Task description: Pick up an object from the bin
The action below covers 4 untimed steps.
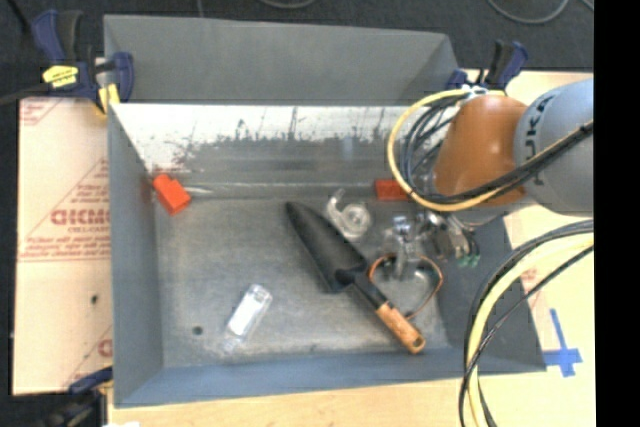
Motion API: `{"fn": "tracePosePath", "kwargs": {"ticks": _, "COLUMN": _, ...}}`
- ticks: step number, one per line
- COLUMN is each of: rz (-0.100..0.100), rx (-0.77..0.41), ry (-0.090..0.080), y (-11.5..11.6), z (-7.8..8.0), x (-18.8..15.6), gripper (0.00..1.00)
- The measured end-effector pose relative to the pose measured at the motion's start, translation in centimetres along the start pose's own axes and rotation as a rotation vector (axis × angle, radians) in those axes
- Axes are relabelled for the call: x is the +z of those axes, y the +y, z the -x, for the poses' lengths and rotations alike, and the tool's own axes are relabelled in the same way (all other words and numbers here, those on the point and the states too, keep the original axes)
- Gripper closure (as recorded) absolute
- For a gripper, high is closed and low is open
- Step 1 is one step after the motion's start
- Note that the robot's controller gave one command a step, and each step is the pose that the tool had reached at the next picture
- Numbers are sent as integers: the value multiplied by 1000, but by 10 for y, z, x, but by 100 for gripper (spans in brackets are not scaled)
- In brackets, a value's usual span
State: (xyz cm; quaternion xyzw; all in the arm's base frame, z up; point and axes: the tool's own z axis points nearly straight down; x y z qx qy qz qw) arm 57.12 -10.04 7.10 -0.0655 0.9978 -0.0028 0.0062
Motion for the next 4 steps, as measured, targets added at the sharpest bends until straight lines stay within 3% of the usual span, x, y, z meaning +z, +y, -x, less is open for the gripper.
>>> {"fn": "tracePosePath", "kwargs": {"ticks": 1, "rz": 0, "rx": -1, "ry": 0, "y": 0, "z": 0, "x": 0, "gripper": 100}}
{"fn": "tracePosePath", "kwargs": {"ticks": 2, "rz": -2, "rx": -5, "ry": -3, "y": 2, "z": -13, "x": -98, "gripper": 100}}
{"fn": "tracePosePath", "kwargs": {"ticks": 3, "rz": -2, "rx": -5, "ry": -3, "y": 2, "z": -13, "x": -98, "gripper": 100}}
{"fn": "tracePosePath", "kwargs": {"ticks": 4, "rz": -3, "rx": 57, "ry": -8, "y": -2, "z": -5, "x": -233, "gripper": 100}}
